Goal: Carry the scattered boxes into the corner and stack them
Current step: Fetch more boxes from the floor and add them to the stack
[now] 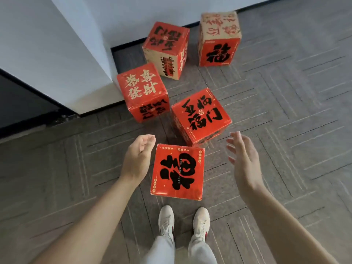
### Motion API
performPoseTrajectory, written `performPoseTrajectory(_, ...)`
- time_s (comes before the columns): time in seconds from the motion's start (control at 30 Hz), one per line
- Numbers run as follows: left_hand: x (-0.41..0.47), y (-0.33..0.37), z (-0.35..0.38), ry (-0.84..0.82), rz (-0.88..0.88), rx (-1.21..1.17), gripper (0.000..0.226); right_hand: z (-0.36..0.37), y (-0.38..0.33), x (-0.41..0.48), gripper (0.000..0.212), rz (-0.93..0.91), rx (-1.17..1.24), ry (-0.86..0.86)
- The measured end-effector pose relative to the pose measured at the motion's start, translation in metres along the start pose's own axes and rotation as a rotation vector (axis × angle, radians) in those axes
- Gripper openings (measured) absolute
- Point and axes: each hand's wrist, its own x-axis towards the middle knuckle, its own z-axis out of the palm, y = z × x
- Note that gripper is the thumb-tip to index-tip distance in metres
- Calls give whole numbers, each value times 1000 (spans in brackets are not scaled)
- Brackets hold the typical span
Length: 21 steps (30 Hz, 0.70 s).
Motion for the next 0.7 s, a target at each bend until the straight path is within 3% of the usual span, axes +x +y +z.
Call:
performPoseTrajectory(0.23, 114, -120, 66, 50, -164, 34, 39, 65, 134, 122, 53, 96, -161, -66)
performPoseTrajectory(0.37, 163, -198, 103, 57, -234, 34, 43, 100, 217, 165, 67, 180, -270, -101)
performPoseTrajectory(0.53, 183, -284, 136, 38, -361, 66, 67, 129, 298, 199, 85, 365, -290, -117)
performPoseTrajectory(0.7, 183, -324, 159, 37, -409, 55, 60, 150, 342, 209, 83, 495, -246, -109)
